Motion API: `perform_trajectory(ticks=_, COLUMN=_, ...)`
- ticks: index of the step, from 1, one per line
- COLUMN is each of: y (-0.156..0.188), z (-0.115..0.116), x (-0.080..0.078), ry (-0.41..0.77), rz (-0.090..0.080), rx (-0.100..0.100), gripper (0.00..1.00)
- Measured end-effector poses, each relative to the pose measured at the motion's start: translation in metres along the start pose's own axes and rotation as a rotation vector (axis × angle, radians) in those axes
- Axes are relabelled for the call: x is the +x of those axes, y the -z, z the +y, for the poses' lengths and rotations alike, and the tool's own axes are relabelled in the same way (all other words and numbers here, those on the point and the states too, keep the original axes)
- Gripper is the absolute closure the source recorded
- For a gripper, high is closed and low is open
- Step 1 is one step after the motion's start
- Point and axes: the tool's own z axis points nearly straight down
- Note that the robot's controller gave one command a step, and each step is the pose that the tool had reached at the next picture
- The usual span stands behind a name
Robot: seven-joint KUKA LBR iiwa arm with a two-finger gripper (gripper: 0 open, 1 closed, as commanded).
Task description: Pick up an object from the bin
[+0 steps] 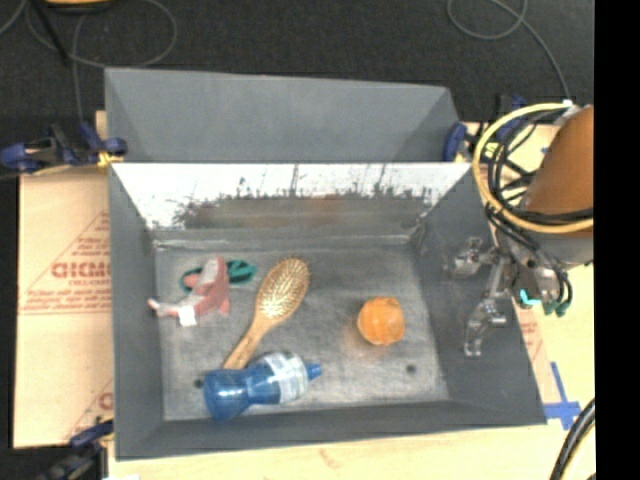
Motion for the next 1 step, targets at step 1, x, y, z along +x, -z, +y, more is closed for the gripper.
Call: perform_trajectory(ticks=1, y=0.0039, z=0.0004, x=-0.0016, ry=0.004, rz=-0.008, rx=0.002, gripper=0.0)
